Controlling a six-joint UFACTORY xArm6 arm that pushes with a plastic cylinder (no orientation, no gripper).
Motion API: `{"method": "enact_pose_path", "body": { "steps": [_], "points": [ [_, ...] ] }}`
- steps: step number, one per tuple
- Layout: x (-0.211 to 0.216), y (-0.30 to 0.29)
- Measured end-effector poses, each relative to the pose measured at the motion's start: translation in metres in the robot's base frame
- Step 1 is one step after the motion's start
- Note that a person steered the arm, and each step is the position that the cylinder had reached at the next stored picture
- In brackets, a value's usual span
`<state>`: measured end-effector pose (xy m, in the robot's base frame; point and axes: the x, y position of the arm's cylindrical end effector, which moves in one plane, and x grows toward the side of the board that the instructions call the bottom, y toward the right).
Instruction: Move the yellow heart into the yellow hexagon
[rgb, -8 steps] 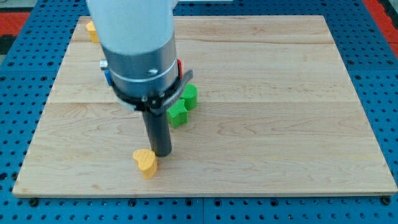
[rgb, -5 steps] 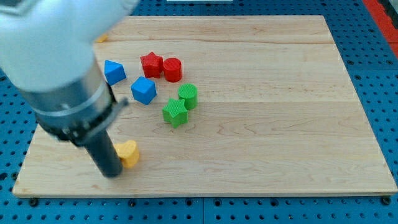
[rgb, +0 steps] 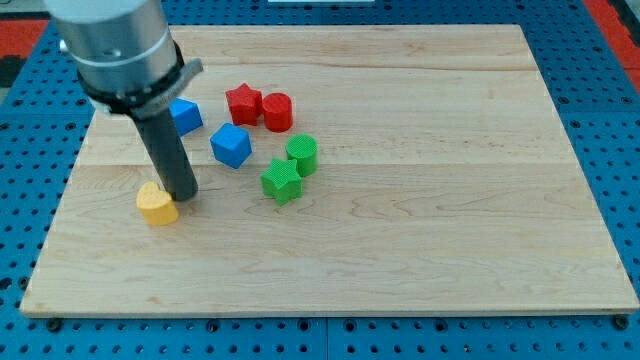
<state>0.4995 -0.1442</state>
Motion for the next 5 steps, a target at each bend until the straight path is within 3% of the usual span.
{"method": "enact_pose_path", "body": {
  "steps": [1, 2, 3, 5],
  "points": [
    [0.057, 0.017],
    [0.025, -0.03],
    [-0.042, -0.077],
    [-0.109, -0.088]
  ]
}}
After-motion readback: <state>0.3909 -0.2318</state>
